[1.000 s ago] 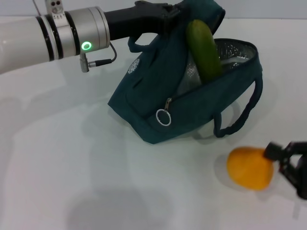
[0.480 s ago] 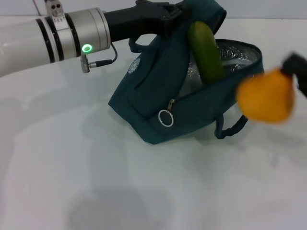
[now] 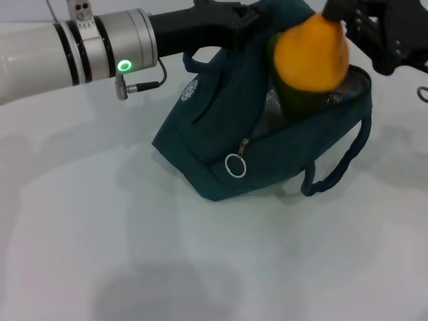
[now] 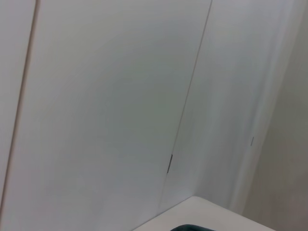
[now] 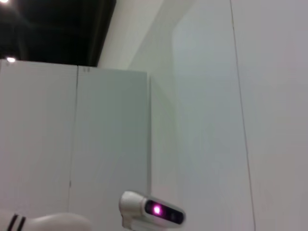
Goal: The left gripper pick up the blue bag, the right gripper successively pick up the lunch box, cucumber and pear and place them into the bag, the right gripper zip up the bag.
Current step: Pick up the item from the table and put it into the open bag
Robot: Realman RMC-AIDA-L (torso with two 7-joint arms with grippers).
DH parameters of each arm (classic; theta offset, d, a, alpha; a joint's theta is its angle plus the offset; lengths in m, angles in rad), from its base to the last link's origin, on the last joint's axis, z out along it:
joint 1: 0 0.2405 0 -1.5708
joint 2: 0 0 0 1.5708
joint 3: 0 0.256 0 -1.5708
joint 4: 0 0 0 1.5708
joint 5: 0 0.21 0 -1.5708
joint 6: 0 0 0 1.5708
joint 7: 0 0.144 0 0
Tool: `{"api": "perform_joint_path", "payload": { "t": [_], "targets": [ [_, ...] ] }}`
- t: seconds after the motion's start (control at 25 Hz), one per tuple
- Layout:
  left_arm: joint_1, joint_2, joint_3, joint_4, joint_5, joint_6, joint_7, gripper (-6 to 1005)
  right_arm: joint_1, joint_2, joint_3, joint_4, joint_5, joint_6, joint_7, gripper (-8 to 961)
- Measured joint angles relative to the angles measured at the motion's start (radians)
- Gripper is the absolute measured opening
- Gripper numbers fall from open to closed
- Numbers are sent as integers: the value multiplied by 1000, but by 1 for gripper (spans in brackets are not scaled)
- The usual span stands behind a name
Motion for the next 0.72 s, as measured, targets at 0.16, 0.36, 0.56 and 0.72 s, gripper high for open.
{"api": "perform_joint_path", "payload": {
  "t": [0.16,0.36,0.56,0.72],
  "targets": [
    [-1,0,0,4,-1,0,0,45,6,2,-20,-1,-1,23,0,30],
    [-3,-1,0,5,-2,0,0,45,11,7,-71,-2,-1,47,-4,30],
    [-3,-1,1,6,-2,1,-1,46,13,9,-131,-2,-1,114,-7,30],
    [-3,-2,2,5,-2,2,-1,46,18,17,-158,6,0,165,-21,30]
  ]
}}
